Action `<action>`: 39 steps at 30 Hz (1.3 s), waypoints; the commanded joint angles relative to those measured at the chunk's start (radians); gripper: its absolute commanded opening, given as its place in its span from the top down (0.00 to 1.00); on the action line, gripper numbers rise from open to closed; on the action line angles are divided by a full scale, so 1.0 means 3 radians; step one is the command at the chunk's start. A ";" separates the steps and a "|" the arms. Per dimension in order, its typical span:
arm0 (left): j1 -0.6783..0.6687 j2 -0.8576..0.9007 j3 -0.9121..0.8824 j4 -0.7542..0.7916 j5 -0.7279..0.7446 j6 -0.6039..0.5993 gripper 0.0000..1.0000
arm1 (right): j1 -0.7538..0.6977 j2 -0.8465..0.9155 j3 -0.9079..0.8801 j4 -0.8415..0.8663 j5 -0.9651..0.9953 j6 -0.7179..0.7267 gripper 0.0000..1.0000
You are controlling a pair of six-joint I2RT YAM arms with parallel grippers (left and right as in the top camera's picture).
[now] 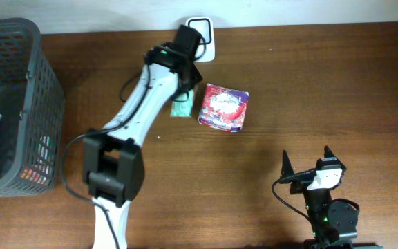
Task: Scan the item barcode
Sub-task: 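Place the green packet left of the purple pack, then withdraw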
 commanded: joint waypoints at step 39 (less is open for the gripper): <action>0.1792 0.0159 0.3799 -0.2150 -0.0941 0.1559 0.01 | -0.0023 -0.0022 -0.0031 -0.0009 0.0029 -0.0013 0.01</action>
